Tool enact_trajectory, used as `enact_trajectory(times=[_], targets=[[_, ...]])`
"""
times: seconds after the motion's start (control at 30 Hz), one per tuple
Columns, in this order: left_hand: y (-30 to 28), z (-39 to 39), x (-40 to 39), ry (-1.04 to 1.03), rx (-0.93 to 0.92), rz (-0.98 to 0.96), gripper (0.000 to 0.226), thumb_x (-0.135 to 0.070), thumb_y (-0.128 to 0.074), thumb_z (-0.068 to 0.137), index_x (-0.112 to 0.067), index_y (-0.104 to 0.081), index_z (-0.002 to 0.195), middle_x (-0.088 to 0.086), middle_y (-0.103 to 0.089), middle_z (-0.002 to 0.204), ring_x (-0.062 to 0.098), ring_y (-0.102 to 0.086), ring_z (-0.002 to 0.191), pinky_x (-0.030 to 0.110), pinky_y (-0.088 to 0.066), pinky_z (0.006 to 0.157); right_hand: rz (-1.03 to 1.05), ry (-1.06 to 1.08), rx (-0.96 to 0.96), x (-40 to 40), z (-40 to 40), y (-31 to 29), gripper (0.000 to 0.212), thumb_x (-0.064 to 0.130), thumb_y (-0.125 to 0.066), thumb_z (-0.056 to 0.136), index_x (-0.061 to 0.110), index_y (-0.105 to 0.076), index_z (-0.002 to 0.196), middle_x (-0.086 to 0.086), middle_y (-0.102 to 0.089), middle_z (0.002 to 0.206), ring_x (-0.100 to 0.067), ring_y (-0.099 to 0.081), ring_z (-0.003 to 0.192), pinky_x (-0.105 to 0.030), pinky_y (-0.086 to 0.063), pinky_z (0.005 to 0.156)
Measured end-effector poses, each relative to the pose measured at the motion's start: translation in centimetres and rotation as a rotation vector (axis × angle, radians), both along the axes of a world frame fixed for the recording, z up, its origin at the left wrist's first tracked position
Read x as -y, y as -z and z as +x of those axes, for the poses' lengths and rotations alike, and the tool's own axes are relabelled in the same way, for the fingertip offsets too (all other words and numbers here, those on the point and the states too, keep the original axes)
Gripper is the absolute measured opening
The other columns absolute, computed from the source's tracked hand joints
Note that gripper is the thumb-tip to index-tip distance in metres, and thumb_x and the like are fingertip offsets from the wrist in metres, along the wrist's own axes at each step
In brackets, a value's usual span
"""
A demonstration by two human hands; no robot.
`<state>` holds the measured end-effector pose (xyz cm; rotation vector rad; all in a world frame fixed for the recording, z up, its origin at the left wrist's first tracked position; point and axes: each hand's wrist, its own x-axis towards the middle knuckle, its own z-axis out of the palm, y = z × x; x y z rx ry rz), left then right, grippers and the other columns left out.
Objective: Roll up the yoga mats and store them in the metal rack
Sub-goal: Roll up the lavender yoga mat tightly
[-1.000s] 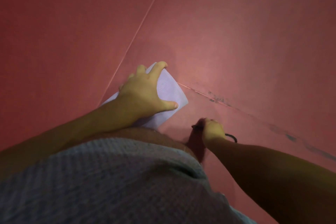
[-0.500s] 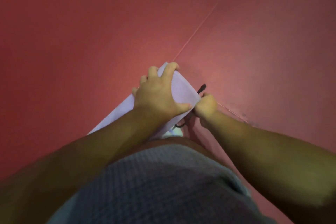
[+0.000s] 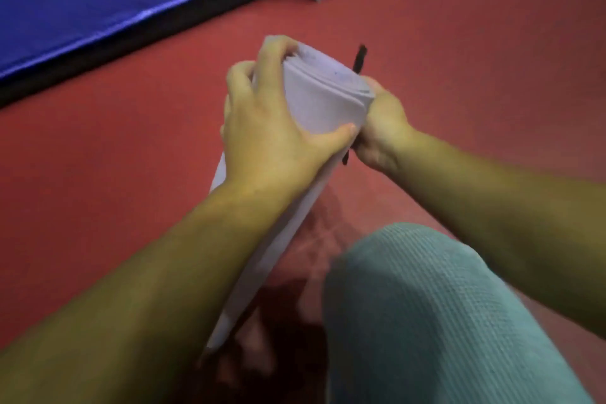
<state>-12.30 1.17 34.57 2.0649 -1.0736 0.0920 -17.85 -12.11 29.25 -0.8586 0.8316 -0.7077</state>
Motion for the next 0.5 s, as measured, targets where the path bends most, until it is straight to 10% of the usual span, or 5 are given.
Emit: enact_trajectory(times=[0.1,0.27,0.5], targets=[[-4.9,2.7,-5.3,-0.147,-0.026,-0.221,0.105,-0.050,-0.088,0.055,-0.033,-0.038,0.147,-0.007,-0.042,0.123,-0.013,-0.041,0.097,-0.001,-0.032,0.091,-0.187,-0.154,0.136,-4.1,4.9,-8.1,0.027,0.002,-0.055,0.096,0.000,-0.066,0.120,-0.019,-0.074,0.106,-0.033,-0.071,0.092,-0.045,-0.059,0.086],[-8.8,4.8,-12.8,-0.297,-0.087,-0.488,0.079,-0.047,-0.086,0.055,-0.037,-0.042,0.120,-0.014,-0.050,0.120,0.007,-0.051,0.113,0.009,-0.039,0.092,-0.448,-0.281,0.123,-11.1,9.0,-16.6,0.019,-0.001,-0.059,0.093,0.013,-0.072,0.096,-0.007,-0.077,0.084,-0.018,-0.070,0.073,-0.030,-0.059,0.065],[-5.2,3.8,-18.4,-0.355,-0.094,-0.442,0.084,-0.043,-0.088,0.051,-0.038,-0.043,0.122,-0.002,-0.048,0.129,-0.017,-0.042,0.113,0.003,-0.030,0.098,-0.793,-0.199,0.026,-15.7,8.6,-11.9,0.028,0.005,-0.055,0.091,0.021,-0.076,0.086,0.017,-0.066,0.072,-0.005,-0.052,0.069,-0.032,-0.049,0.058]])
